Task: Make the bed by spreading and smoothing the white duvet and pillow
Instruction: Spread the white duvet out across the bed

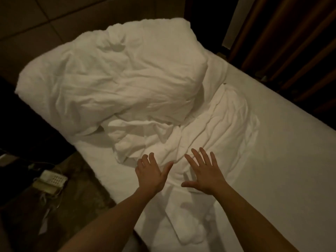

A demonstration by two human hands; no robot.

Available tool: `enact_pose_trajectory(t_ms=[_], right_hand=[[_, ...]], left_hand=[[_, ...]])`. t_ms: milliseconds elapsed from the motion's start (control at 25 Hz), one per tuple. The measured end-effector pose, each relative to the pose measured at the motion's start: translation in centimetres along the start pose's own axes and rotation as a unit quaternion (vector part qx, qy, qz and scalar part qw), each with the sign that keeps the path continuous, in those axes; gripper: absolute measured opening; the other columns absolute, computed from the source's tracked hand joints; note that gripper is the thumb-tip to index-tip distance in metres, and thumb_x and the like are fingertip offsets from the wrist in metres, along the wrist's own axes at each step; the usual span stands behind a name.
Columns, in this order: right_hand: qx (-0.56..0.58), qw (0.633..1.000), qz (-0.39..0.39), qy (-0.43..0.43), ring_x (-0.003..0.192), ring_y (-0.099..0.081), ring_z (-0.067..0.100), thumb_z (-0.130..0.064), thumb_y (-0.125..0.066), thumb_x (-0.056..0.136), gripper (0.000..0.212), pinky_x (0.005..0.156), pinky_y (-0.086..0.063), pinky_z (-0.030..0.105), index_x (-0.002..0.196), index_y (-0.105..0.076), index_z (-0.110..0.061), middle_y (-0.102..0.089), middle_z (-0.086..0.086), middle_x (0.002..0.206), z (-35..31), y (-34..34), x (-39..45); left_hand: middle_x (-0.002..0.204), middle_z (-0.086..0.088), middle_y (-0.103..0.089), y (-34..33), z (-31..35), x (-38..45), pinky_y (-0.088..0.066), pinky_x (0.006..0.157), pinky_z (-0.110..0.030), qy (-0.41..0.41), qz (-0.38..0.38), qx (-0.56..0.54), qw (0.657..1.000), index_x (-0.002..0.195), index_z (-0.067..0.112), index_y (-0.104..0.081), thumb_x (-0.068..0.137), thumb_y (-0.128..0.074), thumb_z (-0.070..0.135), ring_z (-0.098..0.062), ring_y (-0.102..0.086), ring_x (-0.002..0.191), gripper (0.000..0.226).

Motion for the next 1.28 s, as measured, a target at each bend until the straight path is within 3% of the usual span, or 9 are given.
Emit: enact_pose_trajectory(t_ms=[120, 280, 480, 640, 760, 840, 1000, 1160, 1280], right_hand=[[0.014, 0.999, -0.035, 0.003, 0.151, -0.012, 0.034, -0.097, -0.026, 0.074, 0.109, 0.116, -0.005, 0.059, 0.157, -0.023, -0.027, -0.028, 0.011, 0.164, -0.2, -2.8, 1.5], [-0.002, 0.999, -0.017, 0.027, 0.152, -0.019, 0.040, -0.096, -0.031, 0.068, 0.115, 0.115, -0.006, 0.062, 0.157, -0.014, -0.025, -0.025, 0.014, 0.165, 0.2, -6.2, 5.3], [0.026, 0.999, -0.012, 0.029, 0.139, -0.044, 0.043, -0.094, -0.031, 0.073, 0.111, 0.111, -0.019, 0.066, 0.152, -0.029, -0.016, -0.048, 0.019, 0.150, 2.9, -11.9, 9.0], [0.009, 0.989, 0.139, 0.048, 0.099, -0.061, 0.036, -0.086, -0.031, 0.085, 0.089, 0.097, -0.035, 0.054, 0.132, -0.054, -0.014, -0.063, 0.010, 0.111, 3.1, -13.1, 10.5], [-0.011, 0.964, 0.256, 0.074, 0.068, -0.049, 0.027, -0.070, -0.051, 0.091, 0.060, 0.067, -0.037, 0.041, 0.093, -0.065, -0.011, -0.052, 0.008, 0.079, 2.9, -10.8, 11.0], [-0.018, 0.963, 0.257, 0.080, 0.058, -0.046, 0.025, -0.063, -0.048, 0.097, 0.056, 0.058, -0.038, 0.038, 0.083, -0.063, -0.011, -0.051, 0.008, 0.067, 3.1, -9.3, 10.7], [-0.037, 0.994, 0.097, 0.026, 0.075, -0.066, 0.028, -0.080, 0.015, 0.081, 0.100, 0.071, -0.046, 0.038, 0.098, -0.061, -0.017, -0.071, 0.007, 0.085, 3.9, -4.4, 8.7], [-0.022, 0.995, 0.092, 0.005, 0.095, -0.069, 0.026, -0.087, 0.003, 0.068, 0.100, 0.082, -0.046, 0.037, 0.107, -0.058, -0.017, -0.072, 0.006, 0.102, 6.0, 2.7, 2.3], [0.019, 0.992, 0.125, 0.000, 0.094, -0.067, 0.028, -0.092, -0.002, 0.064, 0.098, 0.080, -0.043, 0.037, 0.100, -0.056, -0.017, -0.071, 0.008, 0.100, 6.4, 7.8, -3.0]], left_hand=[[0.158, -0.016, -0.025, -2.2, -0.2, -0.2, -0.030, 0.114, -0.054, 0.077, -0.014, -0.060, 0.995, 0.156, 0.012, -0.020, 0.074, -0.027, 0.095, -0.037, -0.024, 0.145, 0.117], [0.162, -0.014, -0.013, -6.2, 1.5, 2.4, -0.031, 0.115, -0.056, 0.156, -0.035, -0.163, 0.974, 0.159, 0.015, -0.006, 0.071, -0.043, 0.093, -0.037, -0.018, 0.146, 0.123], [0.153, -0.016, -0.022, -10.8, 3.5, 5.7, -0.032, 0.113, -0.053, 0.197, -0.003, -0.143, 0.970, 0.156, 0.018, -0.011, 0.072, -0.030, 0.095, -0.037, -0.028, 0.136, 0.116], [0.136, -0.018, -0.040, -12.5, 3.5, 7.1, -0.041, 0.098, -0.054, 0.214, 0.072, -0.121, 0.967, 0.150, 0.015, -0.027, 0.060, 0.004, 0.102, -0.039, -0.041, 0.119, 0.129], [0.135, -0.017, -0.039, -13.1, 2.8, 7.6, -0.038, 0.099, -0.052, 0.216, 0.069, -0.108, 0.968, 0.149, 0.017, -0.027, 0.060, -0.001, 0.099, -0.038, -0.040, 0.119, 0.124], [0.137, -0.016, -0.037, -12.4, 3.1, 7.0, -0.036, 0.102, -0.053, 0.225, 0.063, -0.123, 0.965, 0.149, 0.018, -0.027, 0.060, -0.003, 0.099, -0.038, -0.039, 0.121, 0.123], [0.146, -0.014, -0.031, -9.0, 5.4, 5.2, -0.033, 0.108, -0.056, 0.259, 0.056, -0.210, 0.941, 0.148, 0.020, -0.025, 0.062, -0.015, 0.098, -0.038, -0.033, 0.133, 0.116], [0.154, -0.011, -0.023, -5.4, 8.3, 0.9, -0.029, 0.110, -0.060, 0.282, 0.040, -0.258, 0.923, 0.152, 0.023, -0.016, 0.063, -0.047, 0.097, -0.041, -0.036, 0.135, 0.120], [0.151, -0.016, -0.029, -3.8, 11.3, -3.4, -0.042, 0.106, -0.055, 0.289, 0.007, -0.354, 0.890, 0.154, 0.025, -0.013, 0.059, -0.055, 0.097, -0.043, -0.048, 0.127, 0.127]])
Point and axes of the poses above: each hand's wrist, its own x-axis towards the middle knuckle, its own y-axis out of the back of the hand, z = x × y, the point moved 6 cm from there along x, towards the middle knuckle
